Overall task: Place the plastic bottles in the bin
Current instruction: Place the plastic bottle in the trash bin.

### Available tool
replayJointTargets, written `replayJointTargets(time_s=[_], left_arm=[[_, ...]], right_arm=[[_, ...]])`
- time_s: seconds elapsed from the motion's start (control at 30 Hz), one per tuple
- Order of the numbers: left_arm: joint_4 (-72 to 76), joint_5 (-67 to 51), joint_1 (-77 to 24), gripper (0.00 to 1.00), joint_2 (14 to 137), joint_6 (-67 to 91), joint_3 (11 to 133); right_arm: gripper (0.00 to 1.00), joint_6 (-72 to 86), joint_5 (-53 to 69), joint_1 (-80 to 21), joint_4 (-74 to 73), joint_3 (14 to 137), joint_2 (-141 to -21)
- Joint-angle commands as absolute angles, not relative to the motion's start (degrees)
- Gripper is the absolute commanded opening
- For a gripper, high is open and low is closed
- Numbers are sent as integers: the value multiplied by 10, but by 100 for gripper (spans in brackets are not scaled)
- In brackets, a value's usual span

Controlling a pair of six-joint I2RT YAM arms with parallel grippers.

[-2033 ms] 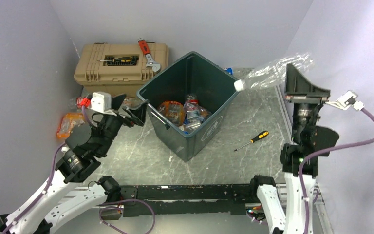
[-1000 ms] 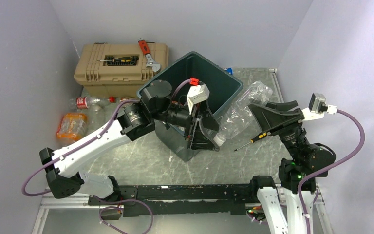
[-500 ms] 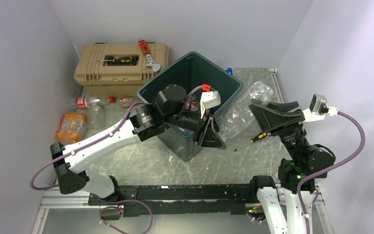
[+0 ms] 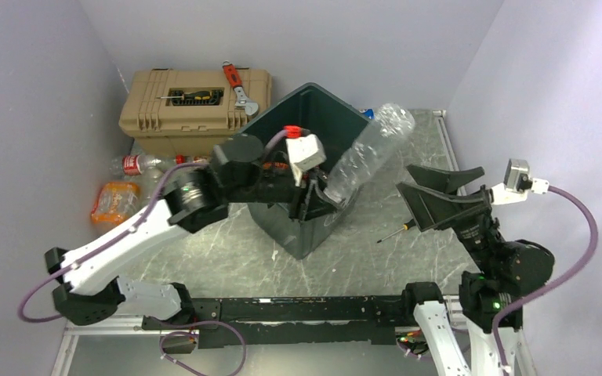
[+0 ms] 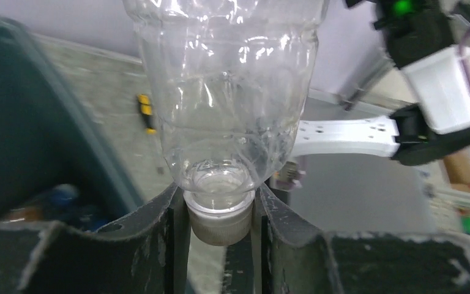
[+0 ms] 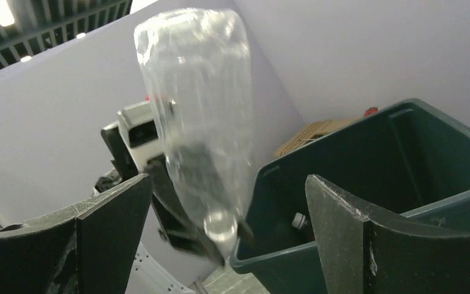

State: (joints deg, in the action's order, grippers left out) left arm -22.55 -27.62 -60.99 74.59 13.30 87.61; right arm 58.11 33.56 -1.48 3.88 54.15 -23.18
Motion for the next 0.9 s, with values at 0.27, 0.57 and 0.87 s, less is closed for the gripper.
replayJointTargets(time_s=[0.27, 0.57, 0.87], left_arm=[[-360, -111, -609, 0, 567, -427, 875], [-387, -289, -647, 0, 549, -727, 799], [-248, -71, -749, 0, 611, -1041, 728]], right_arm=[[100, 429, 383, -68, -253, 726, -231], [100, 428, 463, -79, -383, 779, -254], [100, 474, 507, -79, -420, 768, -269]])
